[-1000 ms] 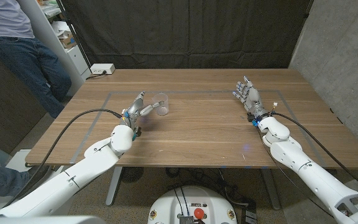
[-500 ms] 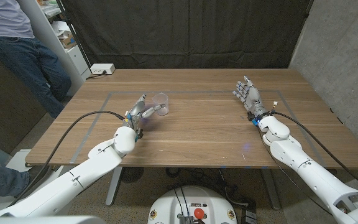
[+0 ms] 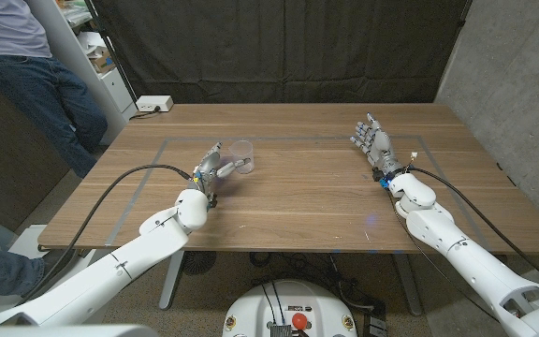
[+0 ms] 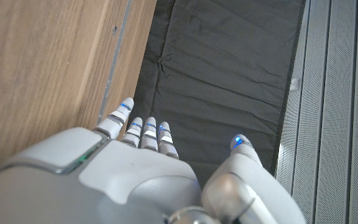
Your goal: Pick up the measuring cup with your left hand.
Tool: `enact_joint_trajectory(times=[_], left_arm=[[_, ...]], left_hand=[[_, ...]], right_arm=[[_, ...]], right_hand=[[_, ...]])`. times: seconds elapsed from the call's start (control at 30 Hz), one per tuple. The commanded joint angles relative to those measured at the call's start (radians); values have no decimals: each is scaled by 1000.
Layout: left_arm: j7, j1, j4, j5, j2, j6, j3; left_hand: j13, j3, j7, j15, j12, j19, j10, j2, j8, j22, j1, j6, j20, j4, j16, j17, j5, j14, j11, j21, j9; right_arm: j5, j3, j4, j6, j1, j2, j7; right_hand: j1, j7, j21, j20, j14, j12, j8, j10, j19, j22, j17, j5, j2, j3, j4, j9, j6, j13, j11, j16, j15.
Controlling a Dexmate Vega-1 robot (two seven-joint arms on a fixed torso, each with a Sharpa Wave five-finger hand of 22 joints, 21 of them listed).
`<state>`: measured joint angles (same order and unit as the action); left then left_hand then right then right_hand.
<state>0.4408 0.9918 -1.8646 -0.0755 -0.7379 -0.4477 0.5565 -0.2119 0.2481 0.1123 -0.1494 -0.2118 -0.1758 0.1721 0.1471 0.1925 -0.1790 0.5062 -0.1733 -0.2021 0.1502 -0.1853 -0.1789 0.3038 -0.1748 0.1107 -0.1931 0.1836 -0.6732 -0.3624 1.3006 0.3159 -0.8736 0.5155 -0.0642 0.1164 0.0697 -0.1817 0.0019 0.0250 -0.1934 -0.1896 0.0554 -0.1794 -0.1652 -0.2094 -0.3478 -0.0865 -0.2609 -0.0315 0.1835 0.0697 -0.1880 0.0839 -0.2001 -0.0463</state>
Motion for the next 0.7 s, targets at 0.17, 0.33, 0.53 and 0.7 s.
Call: enact_joint_trajectory(times=[0.17, 0.33, 0.53, 0.7], left_arm=[[-17, -30, 25, -19, 9, -13, 30], [-22, -31, 37, -10, 8, 4, 26], [-29, -43, 55, -10, 12, 17, 32], [-26, -55, 68, -19, 17, 25, 38]], left_hand=[[-1, -2, 14, -8, -5, -50, 84, -3, 7, -5, 11, -58, -9, -1, -4, -5, 11, -69, 4, -3, 4], [-1, -3, 14, -8, -5, -49, 83, -4, 7, -5, 13, -58, -9, -1, -5, -5, 13, -68, 4, -4, 4], [-1, -3, 12, -8, -7, -48, 81, -7, 7, -5, 16, -56, -8, -2, -5, -5, 14, -67, 2, -5, 4], [-1, -3, 10, -7, -9, -47, 75, -9, 8, -5, 19, -53, -8, -3, -6, -5, 16, -65, -3, -5, 4]], right_arm=[[-3, -1, -27, 3, 9, -8, -8], [-1, -4, -28, 1, 9, -11, -6], [1, -7, -28, 1, 7, -14, -3], [1, -7, -27, 1, 5, -16, 1]], right_hand=[[7, -9, -9, 4, -7, -8, -7, 5, -2, -5, 1, -7, 2, 6, 1, 5, 6, -5, 6, -7, 0], [7, -9, -8, 4, -7, -8, -8, 4, -1, -5, 1, -8, 2, 7, 1, 5, 7, -5, 6, -7, 0], [7, -9, -8, 4, -8, -8, -7, 5, 0, -5, 1, -9, 3, 8, 1, 5, 7, -6, 5, -7, 0], [7, -10, -8, 5, -8, -7, -8, 4, -1, -5, 1, -10, 3, 9, 1, 5, 7, -6, 5, -7, 0]])
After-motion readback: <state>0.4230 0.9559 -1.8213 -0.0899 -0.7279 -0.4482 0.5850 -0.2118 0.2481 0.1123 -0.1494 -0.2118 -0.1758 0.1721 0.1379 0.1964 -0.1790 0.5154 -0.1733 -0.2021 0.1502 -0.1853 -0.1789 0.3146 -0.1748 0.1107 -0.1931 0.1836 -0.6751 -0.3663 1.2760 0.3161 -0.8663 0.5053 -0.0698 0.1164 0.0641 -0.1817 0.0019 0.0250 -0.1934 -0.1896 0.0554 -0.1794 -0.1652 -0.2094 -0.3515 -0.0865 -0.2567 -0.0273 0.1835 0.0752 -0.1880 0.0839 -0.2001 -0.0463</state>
